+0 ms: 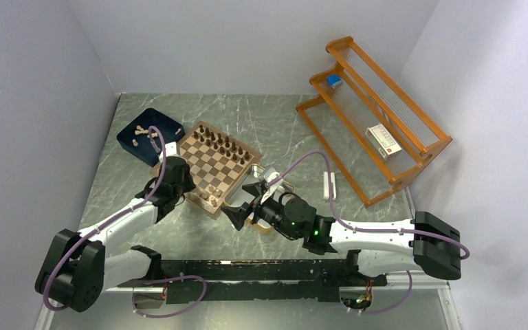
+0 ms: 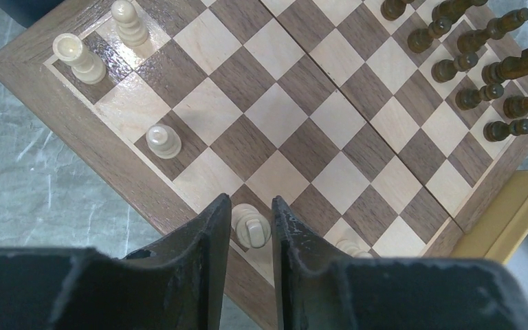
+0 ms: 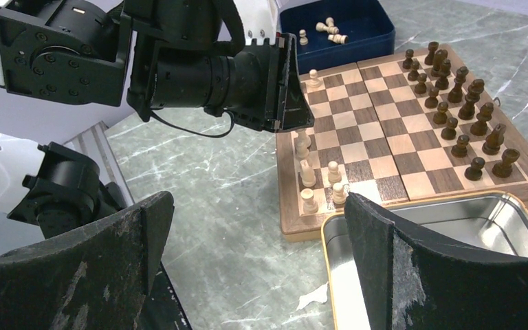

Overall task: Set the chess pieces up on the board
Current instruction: Place the chess piece on the chessboard.

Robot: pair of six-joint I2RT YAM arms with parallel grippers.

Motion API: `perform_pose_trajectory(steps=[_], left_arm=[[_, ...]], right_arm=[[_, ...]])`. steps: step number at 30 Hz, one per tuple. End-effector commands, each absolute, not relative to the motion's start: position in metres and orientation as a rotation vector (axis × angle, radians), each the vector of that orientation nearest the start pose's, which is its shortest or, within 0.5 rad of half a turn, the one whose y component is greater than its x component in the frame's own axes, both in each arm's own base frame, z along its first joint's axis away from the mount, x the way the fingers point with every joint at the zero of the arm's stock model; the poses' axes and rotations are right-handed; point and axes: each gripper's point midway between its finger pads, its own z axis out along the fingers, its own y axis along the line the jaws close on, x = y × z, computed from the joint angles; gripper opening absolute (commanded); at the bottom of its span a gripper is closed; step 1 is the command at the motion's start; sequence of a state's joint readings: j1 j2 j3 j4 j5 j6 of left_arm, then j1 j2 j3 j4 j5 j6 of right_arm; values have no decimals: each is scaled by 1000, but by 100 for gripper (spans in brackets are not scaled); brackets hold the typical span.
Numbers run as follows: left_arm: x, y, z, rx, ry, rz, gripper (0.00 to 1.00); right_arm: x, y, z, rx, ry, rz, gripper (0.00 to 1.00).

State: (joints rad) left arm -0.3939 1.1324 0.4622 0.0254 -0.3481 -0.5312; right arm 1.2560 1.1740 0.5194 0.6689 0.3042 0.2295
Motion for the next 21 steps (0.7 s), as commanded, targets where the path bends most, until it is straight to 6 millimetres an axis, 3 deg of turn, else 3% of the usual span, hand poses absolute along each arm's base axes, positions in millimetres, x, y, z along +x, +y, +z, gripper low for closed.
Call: perform_pose_trajectory(steps=[1,7,16,21], left_arm=[[307,-85,79,-350,2121,-157,34],[306,-87,95,-375,2128,-176,43],[312,-96,158,-343,2087,-240,49],[320,-99,180,-272,2128,-262,46]], right_arm=[[167,358,220,-545,1527,921,100],[172,359,211,-533,1604,887,100],[168,379,181,-710,1667,835,96],[162,387,184,-761,1644,869,90]])
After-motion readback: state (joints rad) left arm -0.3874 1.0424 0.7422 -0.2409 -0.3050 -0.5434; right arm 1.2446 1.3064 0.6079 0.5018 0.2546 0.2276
